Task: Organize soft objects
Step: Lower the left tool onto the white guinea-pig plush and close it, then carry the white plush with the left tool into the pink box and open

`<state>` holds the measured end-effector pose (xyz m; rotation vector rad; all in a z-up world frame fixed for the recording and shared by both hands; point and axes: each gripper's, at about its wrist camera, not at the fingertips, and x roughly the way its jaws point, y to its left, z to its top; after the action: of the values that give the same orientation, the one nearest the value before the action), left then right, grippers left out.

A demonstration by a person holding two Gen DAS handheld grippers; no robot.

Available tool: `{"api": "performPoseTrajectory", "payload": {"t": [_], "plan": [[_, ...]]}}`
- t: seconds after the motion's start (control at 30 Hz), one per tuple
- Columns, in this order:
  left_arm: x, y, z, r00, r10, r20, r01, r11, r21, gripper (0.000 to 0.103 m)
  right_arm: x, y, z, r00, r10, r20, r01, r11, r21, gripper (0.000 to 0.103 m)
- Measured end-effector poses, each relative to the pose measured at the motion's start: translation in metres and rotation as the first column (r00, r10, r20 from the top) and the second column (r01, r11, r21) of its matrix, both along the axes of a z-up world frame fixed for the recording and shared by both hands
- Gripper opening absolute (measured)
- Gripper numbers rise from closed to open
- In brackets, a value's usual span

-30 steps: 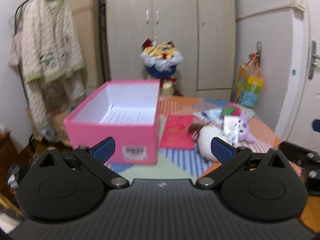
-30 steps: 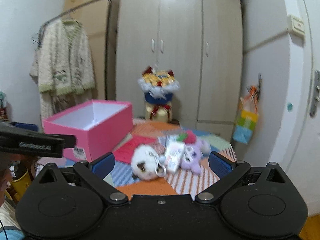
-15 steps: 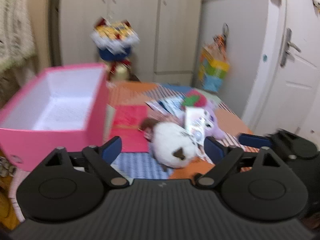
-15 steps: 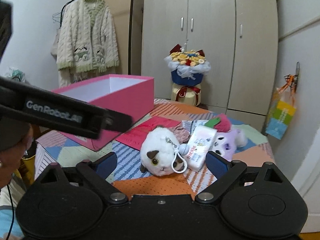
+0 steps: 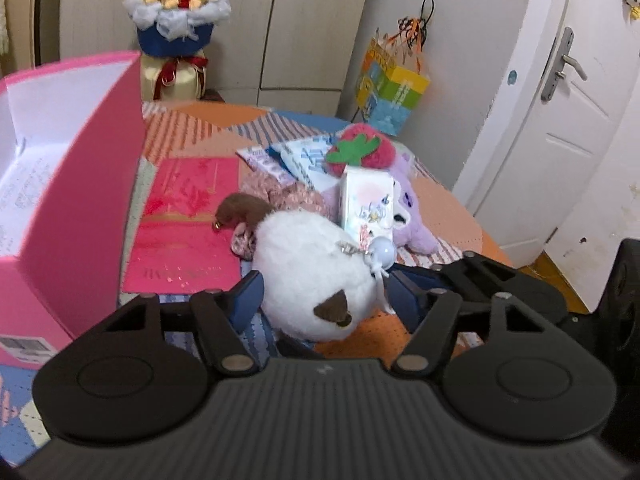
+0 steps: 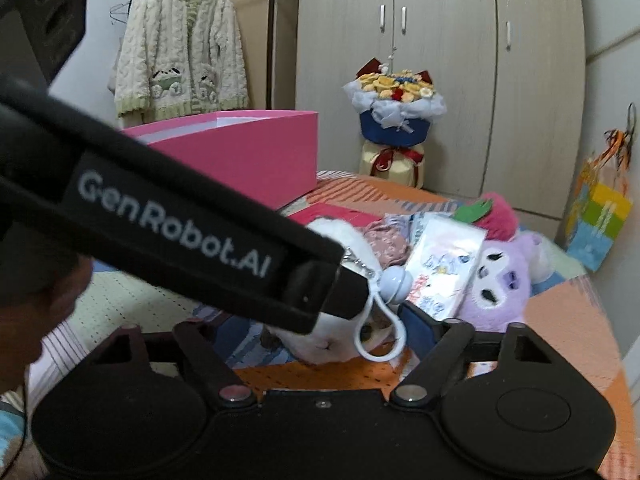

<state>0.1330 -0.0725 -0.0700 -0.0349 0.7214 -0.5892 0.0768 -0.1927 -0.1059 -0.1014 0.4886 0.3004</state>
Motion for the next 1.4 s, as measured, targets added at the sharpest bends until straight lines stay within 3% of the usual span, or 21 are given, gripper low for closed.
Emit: {"api": "performPoseTrajectory", "payload": {"t": [0.1, 0.2, 0.33, 0.5, 0.83, 1.4], "plan": [[0.008, 0.002, -0.01, 0.998, 0.013, -0.056, -0.014, 1.0, -0.015, 0.067, 0.006, 0.004, -0.008, 1.0, -0.013, -0.026, 0.012, 0.999, -0.032, 0.078], [0.01, 0.005, -0.017, 0.995, 0.001, -0.097, -0.006, 0.999, -0.052, 0.064, 0.011, 0.0, -0.014, 0.998, -0.03, -0.048, 0.03, 1.0, 0.003, 0.078], [0.006, 0.006, -0.015, 0.997, -0.002, -0.079, -0.002, 0.998, -0.055, 0.058, 0.008, -0.002, -0.012, 0.998, -0.042, -0.053, 0.044, 0.998, 0.037, 0.07], [-0.005, 0.01, -0.004, 0.998, -0.022, -0.055, 0.02, 0.999, -0.046, 0.057, -0.002, 0.002, -0.004, 0.998, -0.048, -0.036, 0.049, 0.998, 0.032, 0.069], [-0.04, 0.024, 0.025, 0.998, -0.02, -0.054, 0.023, 0.998, 0.06, 0.057, -0.024, 0.03, 0.027, 0.997, -0.025, -0.071, 0.027, 0.999, 0.018, 0.069], [-0.093, 0.089, 0.078, 0.998, 0.045, -0.036, -0.043, 0.998, 0.045, 0.057, -0.062, 0.084, 0.077, 0.996, 0.06, -0.064, -0.059, 0.998, 0.028, 0.069]]}}
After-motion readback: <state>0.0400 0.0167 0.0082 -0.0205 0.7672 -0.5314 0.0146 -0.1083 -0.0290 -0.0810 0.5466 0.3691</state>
